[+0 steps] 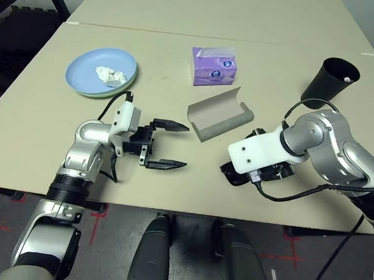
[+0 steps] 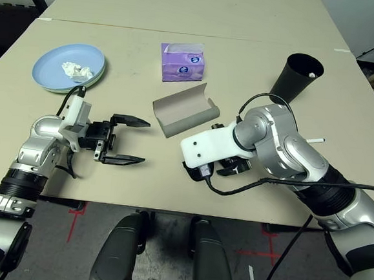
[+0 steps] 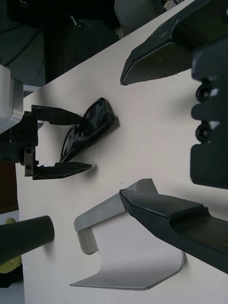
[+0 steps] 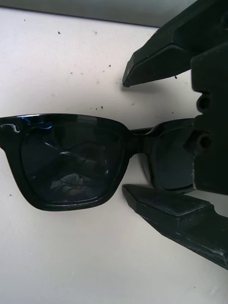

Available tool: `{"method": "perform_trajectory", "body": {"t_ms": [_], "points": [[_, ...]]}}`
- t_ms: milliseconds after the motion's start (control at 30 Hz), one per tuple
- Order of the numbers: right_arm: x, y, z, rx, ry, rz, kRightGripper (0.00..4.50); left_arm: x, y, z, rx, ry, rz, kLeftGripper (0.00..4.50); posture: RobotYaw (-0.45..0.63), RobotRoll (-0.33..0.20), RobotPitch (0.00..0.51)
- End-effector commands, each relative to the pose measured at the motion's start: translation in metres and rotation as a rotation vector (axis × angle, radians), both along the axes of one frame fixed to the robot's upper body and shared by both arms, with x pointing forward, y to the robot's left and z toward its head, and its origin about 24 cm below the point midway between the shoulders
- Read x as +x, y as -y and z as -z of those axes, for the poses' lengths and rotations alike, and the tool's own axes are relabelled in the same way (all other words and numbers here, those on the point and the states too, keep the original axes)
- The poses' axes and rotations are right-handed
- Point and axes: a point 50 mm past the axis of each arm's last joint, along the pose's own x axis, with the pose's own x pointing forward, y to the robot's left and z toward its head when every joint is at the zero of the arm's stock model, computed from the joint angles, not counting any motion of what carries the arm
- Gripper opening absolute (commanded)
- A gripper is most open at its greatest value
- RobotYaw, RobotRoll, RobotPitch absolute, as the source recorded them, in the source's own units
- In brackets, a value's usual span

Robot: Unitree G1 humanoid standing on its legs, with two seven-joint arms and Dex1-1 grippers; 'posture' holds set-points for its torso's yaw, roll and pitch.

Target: Organize and tidy the items on the table.

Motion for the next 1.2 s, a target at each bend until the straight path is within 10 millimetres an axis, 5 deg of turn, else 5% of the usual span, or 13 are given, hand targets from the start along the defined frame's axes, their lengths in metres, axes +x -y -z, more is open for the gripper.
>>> {"method": "perform_trajectory", "body": {"t_ms": [33, 333, 633, 800, 1200], "points": [[0.001, -0.002, 0.000, 0.001, 0.007, -0.007, 4.32, -0.003, -0.001, 0.006, 0.031, -0.006, 0.010, 4.49, 0.20, 0.000, 0.218], [0.003, -0.003, 0.001, -0.003, 0.005, -0.028, 1.32, -0.002, -0.002, 0.006, 0.032, -0.006, 0.011, 4.50, 0.20, 0.000, 0.217], [0.013, -0.003, -0.021, 0.012, 0.061, -0.035, 1.17, -0.002, -0.003, 0.007, 0.034, -0.007, 0.010, 4.50, 0.20, 0.000, 0.207], [0.021, -0.003, -0.046, 0.025, 0.106, -0.054, 0.31, 0.000, -0.003, 0.006, 0.030, -0.004, 0.004, 4.50, 0.19, 0.000, 0.204], [0.039, -0.013, -0.069, 0.068, 0.195, -0.109, 0.30, 0.003, -0.012, -0.001, -0.044, 0.011, -0.160, 4.50, 0.23, 0.000, 0.199]]}}
